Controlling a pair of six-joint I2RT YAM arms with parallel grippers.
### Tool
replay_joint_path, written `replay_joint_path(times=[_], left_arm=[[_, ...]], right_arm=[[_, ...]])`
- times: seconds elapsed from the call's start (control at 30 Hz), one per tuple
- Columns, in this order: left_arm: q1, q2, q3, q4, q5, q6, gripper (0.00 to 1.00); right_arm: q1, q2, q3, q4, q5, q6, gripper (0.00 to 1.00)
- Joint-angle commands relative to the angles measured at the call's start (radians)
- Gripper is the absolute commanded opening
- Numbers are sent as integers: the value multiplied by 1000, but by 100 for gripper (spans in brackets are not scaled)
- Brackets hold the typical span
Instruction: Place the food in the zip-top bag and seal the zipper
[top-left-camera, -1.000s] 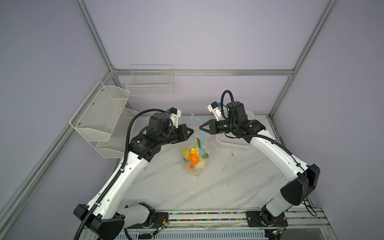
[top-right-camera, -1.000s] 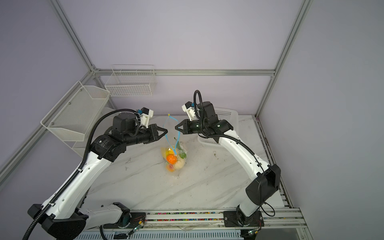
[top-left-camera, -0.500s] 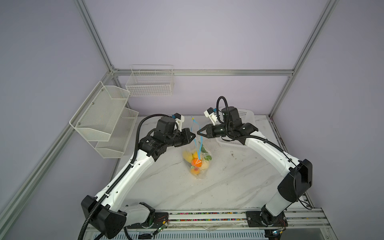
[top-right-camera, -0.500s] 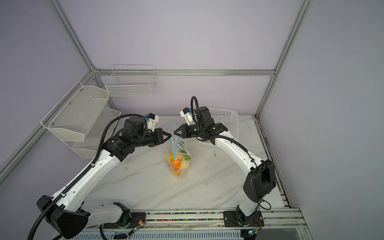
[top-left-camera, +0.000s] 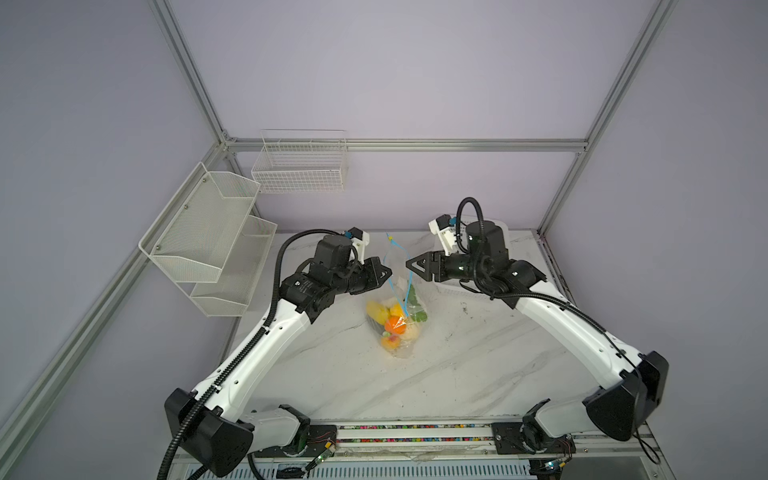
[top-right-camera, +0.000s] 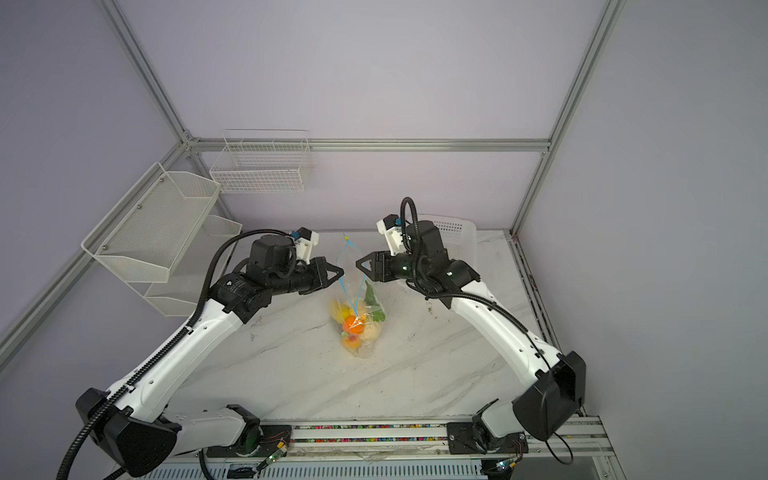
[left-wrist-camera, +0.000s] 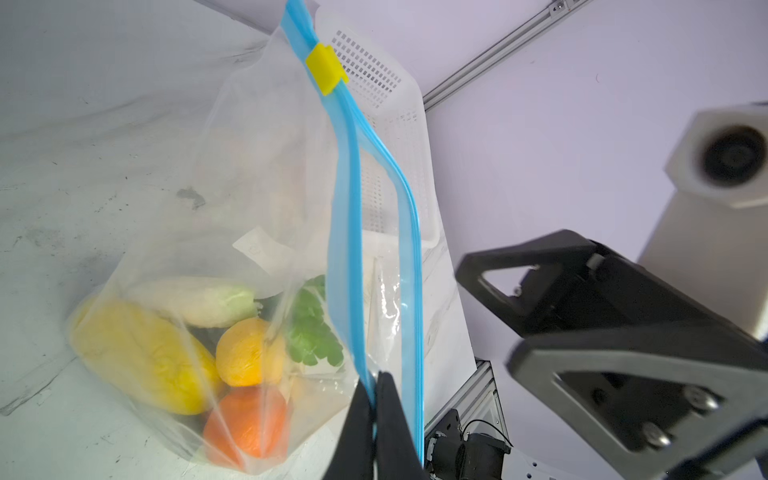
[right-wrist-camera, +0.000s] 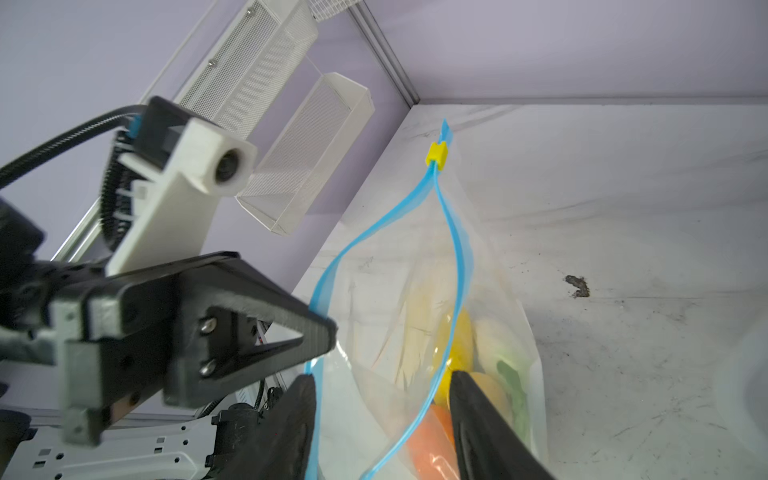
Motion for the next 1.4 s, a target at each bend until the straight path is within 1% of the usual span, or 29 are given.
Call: replay_joint_path(times=[0.0,0.1,0.17,0.23,0.33,0.43,0.53,0.67,0.73,0.8,0.9,1.0,1.1,1.27,1.33,1.37], left_arm=[[3,-6,-33,42,1,-11,0],[4,-8,-36,50,-6,-11,0],[4,-9,-38,54,-9,-13,0],[4,-8,-36,58,-8,-13,0],[4,-5,-34,59,-8,-13,0],[3,-6,-32,60,-6,-14,0],[4,-13,-33,58,-6,-13,0],[3,-24,-40,57,-9,-13,0],[4,-26,-41,57,-7,-13,0],[4,-27,-44,57,-5,-12,0],[4,-26,-44,57,-3,-12,0],[3,-30,-45,58,-2,-14,0],[4,-38,-48,58,-4,-14,0],[4,-52,-59,57,-12,-13,0],[3,-53,-61,57,-11,-14,0],[3,-53,-62,58,-10,-16,0]], right_arm=[[36,-149,-117,109,151,32,54],[122,-280,-267,201,275,40,54],[205,-336,-336,235,372,24,54],[311,-372,-389,271,492,-5,54],[461,-370,-450,344,648,-42,54],[575,-321,-475,399,779,-90,56],[627,-270,-466,392,879,-105,57],[645,-241,-462,351,983,-80,58],[646,-238,-464,332,1014,-59,58],[646,-239,-469,336,1014,-46,58],[646,-241,-488,361,1009,-22,56],[646,-225,-497,386,995,-10,51],[646,-209,-486,363,1021,-10,49],[645,-279,-489,356,1022,-24,48],[645,-294,-511,367,1025,-35,49],[645,-292,-521,384,1021,-52,51]])
